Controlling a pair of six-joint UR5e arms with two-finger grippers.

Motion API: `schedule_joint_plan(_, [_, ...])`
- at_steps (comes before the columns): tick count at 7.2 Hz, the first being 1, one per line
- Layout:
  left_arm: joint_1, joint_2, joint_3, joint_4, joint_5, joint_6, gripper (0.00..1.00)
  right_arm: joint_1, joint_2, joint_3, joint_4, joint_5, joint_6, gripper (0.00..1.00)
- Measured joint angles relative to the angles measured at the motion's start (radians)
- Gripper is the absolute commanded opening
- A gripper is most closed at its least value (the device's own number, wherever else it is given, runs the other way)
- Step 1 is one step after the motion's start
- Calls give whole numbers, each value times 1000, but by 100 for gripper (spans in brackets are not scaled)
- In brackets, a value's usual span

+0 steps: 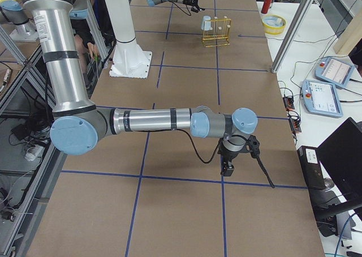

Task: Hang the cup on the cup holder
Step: 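Open the left gripper to release the cup on the peg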

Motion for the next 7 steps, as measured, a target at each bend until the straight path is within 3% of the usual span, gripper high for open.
schedule_joint_plan(3, [-18,1,-29,-139,-210,-117,100,0,0,0,1,0,0,100])
schedule_joint_plan(4, [-61,0,-40,-150,-324,-135,100,0,0,0,0,0,0,100])
schedule_joint_plan(7, [-269,-4,-53,-140,-805,-133,100,0,0,0,0,0,-1,100])
